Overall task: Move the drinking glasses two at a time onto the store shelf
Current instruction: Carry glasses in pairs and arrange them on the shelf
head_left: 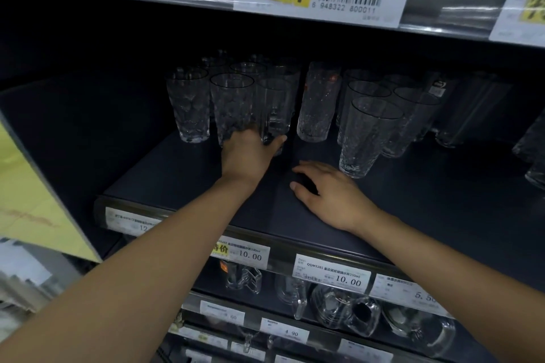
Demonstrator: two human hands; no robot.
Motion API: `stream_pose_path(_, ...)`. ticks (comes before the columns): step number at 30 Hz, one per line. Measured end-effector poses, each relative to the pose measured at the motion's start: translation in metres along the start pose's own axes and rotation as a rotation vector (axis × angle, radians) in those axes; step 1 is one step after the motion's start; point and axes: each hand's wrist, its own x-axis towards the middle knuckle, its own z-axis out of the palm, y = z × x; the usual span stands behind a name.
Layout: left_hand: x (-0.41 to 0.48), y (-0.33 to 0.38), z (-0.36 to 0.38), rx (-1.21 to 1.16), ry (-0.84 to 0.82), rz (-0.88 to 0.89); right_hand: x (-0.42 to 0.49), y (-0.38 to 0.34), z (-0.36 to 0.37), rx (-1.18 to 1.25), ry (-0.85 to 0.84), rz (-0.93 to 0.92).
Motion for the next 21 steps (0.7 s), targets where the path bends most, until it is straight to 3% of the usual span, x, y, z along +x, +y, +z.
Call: stream_pose_path(21, 0.0028, 0.0006, 0.0005, 0.038, -0.013, 0.020, -0.0008, -0.0011, -0.0001, 0.004, 0.006, -0.001)
